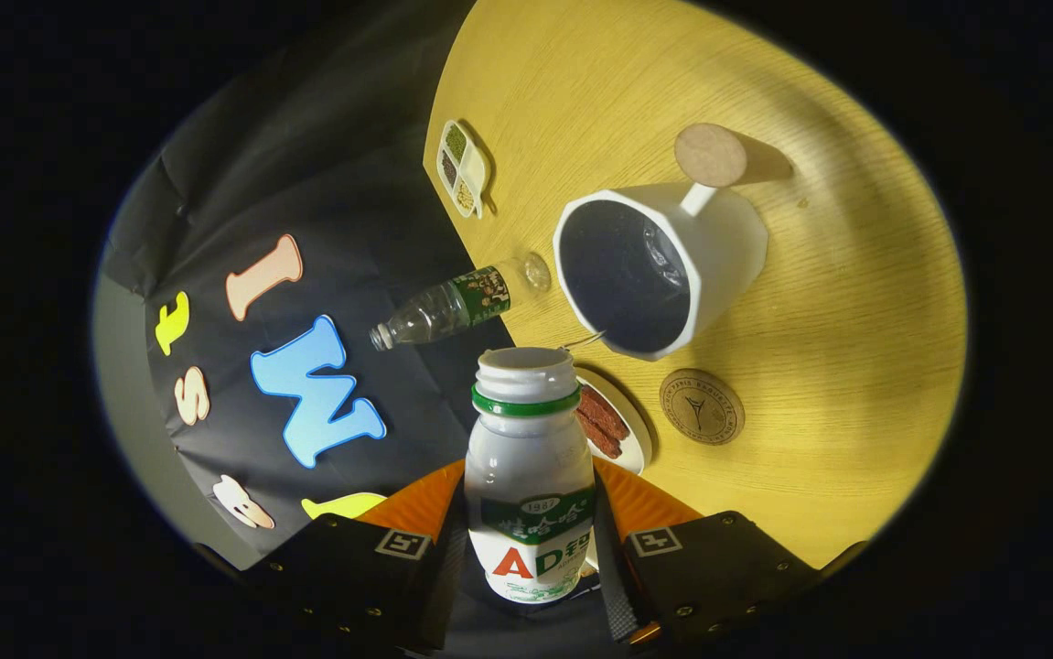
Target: Take the bottle from table, then pour the juice into the cup, finally place the bottle on the coaster
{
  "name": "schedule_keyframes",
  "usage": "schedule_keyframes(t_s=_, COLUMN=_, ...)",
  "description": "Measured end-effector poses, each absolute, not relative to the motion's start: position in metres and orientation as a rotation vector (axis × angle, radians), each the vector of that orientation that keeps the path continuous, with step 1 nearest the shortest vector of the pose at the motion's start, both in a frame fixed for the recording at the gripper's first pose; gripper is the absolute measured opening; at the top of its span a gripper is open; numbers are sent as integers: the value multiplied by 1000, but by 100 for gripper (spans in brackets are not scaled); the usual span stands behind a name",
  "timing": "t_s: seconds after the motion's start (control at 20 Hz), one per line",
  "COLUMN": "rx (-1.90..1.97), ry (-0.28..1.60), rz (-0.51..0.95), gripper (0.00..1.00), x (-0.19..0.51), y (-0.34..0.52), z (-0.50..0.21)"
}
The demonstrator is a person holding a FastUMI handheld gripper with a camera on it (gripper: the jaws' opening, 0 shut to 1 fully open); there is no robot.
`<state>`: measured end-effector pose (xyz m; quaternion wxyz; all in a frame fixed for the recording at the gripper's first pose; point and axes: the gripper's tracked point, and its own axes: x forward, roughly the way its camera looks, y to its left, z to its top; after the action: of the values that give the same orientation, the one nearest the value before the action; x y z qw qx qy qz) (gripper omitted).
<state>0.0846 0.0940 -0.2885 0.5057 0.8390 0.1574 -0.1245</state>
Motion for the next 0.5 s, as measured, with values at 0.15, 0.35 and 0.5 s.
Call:
schedule_keyframes(t_s=0.15, rx=2050, ry=375, rz=-326, gripper=64, x=85, y=91, z=-291)
schedule_keyframes(t_s=0.35, rx=2075, ry=378, rz=-341, gripper=64, x=84, y=89, z=-293)
schedule_keyframes(t_s=0.5, rx=2081, ry=372, rz=-351, gripper=64, x=82, y=85, z=-295)
